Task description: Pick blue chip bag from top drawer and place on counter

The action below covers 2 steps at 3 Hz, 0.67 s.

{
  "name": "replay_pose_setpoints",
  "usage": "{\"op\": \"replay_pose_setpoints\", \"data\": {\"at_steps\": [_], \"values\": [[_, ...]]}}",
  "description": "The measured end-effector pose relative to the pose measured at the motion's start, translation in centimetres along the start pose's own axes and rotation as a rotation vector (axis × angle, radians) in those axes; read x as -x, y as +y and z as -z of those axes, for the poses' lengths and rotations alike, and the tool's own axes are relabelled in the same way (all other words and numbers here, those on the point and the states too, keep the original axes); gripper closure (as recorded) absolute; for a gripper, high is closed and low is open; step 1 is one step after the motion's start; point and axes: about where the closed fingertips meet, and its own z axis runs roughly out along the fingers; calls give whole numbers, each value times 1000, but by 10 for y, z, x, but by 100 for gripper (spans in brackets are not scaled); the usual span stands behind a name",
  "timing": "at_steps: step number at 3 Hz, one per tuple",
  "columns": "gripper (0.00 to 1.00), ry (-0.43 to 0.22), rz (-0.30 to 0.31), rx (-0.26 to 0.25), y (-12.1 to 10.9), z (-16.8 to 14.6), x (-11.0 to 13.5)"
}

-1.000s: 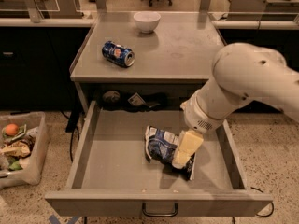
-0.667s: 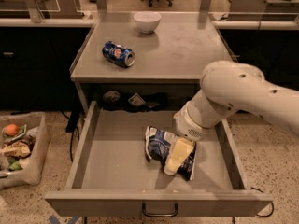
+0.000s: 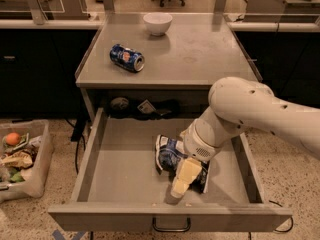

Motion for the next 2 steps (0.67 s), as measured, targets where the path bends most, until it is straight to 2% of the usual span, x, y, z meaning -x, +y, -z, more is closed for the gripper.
{"op": "replay_pose_setpoints", "data": {"at_steps": [1,2], "values": [[0,31,6,-42,-12,-11,0],[0,44,-9,-103,-50,-31,8]]}}
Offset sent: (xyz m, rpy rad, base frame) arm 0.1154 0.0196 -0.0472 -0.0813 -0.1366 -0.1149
